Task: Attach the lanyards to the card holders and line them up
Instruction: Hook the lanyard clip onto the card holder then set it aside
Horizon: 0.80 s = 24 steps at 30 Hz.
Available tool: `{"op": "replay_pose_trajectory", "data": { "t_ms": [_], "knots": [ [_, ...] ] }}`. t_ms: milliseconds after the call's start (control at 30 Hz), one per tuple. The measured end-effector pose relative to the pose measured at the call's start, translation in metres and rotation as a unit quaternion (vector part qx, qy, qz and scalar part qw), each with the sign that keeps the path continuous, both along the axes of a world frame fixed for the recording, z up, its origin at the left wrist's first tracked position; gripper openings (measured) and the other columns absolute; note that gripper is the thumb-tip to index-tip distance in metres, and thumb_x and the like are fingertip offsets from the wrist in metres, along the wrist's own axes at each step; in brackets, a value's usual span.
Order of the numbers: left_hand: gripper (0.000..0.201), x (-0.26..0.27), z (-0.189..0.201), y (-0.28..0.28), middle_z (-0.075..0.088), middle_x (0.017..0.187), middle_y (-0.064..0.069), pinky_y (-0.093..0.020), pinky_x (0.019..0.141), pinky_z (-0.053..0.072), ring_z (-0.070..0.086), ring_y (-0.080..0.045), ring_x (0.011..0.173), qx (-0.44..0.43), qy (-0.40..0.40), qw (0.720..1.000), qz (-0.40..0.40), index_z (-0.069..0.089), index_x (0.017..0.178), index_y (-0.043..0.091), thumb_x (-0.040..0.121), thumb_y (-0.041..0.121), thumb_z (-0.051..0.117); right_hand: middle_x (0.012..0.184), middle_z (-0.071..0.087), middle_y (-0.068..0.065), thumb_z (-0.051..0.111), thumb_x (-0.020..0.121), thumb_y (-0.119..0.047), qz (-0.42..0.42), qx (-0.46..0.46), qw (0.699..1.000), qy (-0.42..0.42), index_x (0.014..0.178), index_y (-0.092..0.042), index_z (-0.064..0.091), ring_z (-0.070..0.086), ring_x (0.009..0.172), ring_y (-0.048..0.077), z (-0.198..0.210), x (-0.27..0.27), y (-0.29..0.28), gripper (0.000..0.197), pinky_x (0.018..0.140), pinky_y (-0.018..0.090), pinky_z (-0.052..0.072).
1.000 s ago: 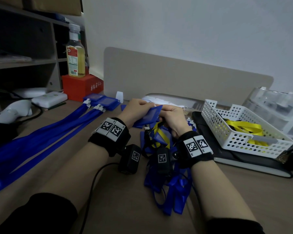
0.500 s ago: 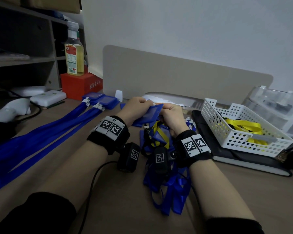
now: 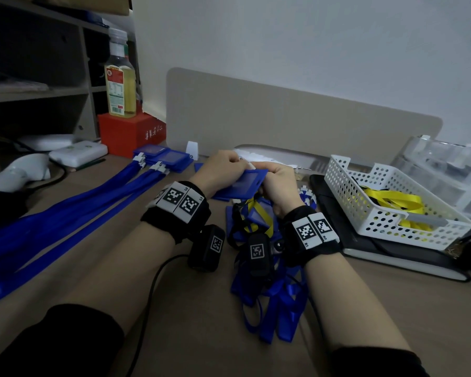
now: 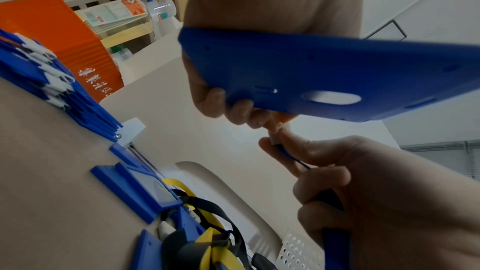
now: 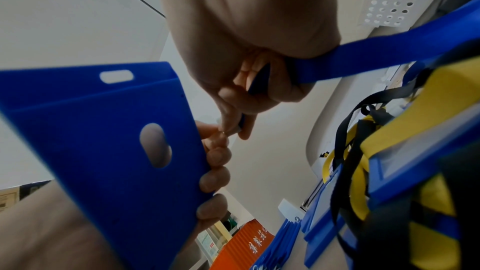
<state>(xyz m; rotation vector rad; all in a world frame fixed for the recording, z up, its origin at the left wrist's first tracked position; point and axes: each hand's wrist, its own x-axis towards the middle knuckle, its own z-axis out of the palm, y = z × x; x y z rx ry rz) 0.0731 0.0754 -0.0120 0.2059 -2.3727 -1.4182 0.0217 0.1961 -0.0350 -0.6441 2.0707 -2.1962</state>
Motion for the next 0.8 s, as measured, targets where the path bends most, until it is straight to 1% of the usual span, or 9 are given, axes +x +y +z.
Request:
{"op": "replay_pose_trajectory", "data": {
  "t_ms": [100,200,267,333,433,500,633,733,800],
  "knots": [
    [0.030,-0.002,0.001,-0.002,0.050,0.071,0.000,-0.030,0.067,0.037,0.047,-0.016,0.070,-0.025,-0.002,1.000,0.003,0.045,0.067,0.018,0.087,0.034,0.061,0.053,0.062,0.000,0.069,0.087,-0.015,-0.005,0.003,1.000,0.006,0.077,-0.014,0.074,0.050,0.046,0.012,0.000,-0.001,-0.001,0.010,0.053,0.028,0.044],
    [0.030,-0.002,0.001,-0.004,0.050,0.072,-0.001,-0.031,0.069,0.037,0.047,-0.017,0.070,-0.041,-0.007,0.999,0.004,0.044,0.067,0.019,0.088,0.035,0.059,0.074,0.068,0.016,0.072,0.084,-0.015,-0.004,-0.011,1.000,0.008,0.073,-0.017,0.076,0.057,0.069,0.029,-0.002,-0.001,-0.003,0.012,0.072,0.049,0.051],
    [0.026,-0.002,0.001,-0.004,0.052,0.075,-0.002,-0.032,0.069,0.038,0.048,-0.017,0.072,-0.048,-0.010,0.999,0.002,0.046,0.072,0.018,0.089,0.034,0.057,0.079,0.068,0.020,0.072,0.084,-0.013,-0.002,-0.016,1.000,0.007,0.074,-0.017,0.076,0.058,0.074,0.031,-0.001,0.001,-0.004,0.011,0.080,0.054,0.051],
    [0.022,-0.002,0.001,-0.005,0.054,0.079,-0.004,-0.032,0.070,0.038,0.050,-0.018,0.074,-0.049,-0.008,0.999,-0.004,0.049,0.077,0.017,0.090,0.034,0.056,0.077,0.068,0.018,0.071,0.084,-0.012,-0.003,-0.017,1.000,0.005,0.075,-0.016,0.076,0.058,0.072,0.030,0.000,0.002,-0.003,0.011,0.077,0.052,0.051],
    [0.021,-0.002,0.001,-0.004,0.057,0.083,-0.004,-0.031,0.072,0.040,0.053,-0.017,0.076,-0.042,0.006,0.999,-0.011,0.056,0.082,0.015,0.092,0.033,0.053,0.061,0.065,0.007,0.068,0.087,-0.011,-0.002,-0.028,1.000,0.001,0.079,-0.013,0.074,0.054,0.053,0.019,0.002,0.005,-0.001,0.010,0.058,0.034,0.049],
    [0.022,-0.002,0.001,-0.002,0.058,0.081,-0.002,-0.030,0.070,0.041,0.053,-0.016,0.076,-0.038,0.022,0.999,-0.005,0.057,0.082,0.014,0.094,0.032,0.050,0.056,0.064,0.002,0.066,0.088,-0.010,0.000,-0.045,0.999,-0.003,0.081,-0.012,0.073,0.052,0.048,0.014,0.004,0.008,0.000,0.010,0.051,0.026,0.048],
    [0.026,0.000,0.002,0.000,0.058,0.078,-0.001,-0.027,0.065,0.040,0.052,-0.013,0.070,-0.023,0.063,0.998,0.008,0.056,0.077,0.015,0.096,0.032,0.049,0.054,0.064,0.001,0.064,0.089,-0.005,0.020,-0.077,0.997,-0.013,0.082,-0.010,0.071,0.055,0.044,0.011,0.009,0.014,0.000,0.012,0.045,0.020,0.047],
    [0.025,-0.001,0.002,-0.003,0.066,0.088,-0.010,-0.036,0.074,0.048,0.060,-0.021,0.081,-0.010,0.087,0.996,0.015,0.057,0.077,0.017,0.095,0.033,0.051,0.051,0.063,-0.001,0.060,0.088,0.002,0.032,-0.075,0.997,-0.017,0.083,-0.010,0.071,0.054,0.040,0.008,0.011,0.015,0.000,0.016,0.041,0.016,0.044],
    [0.026,-0.001,0.002,-0.004,0.068,0.092,-0.010,-0.041,0.080,0.050,0.063,-0.024,0.086,-0.008,0.087,0.996,0.017,0.058,0.077,0.019,0.094,0.038,0.051,0.053,0.064,0.000,0.061,0.087,0.002,0.036,-0.086,0.995,-0.029,0.089,-0.007,0.071,0.054,0.040,0.007,0.011,0.014,0.000,0.013,0.040,0.016,0.042]
  ]
}}
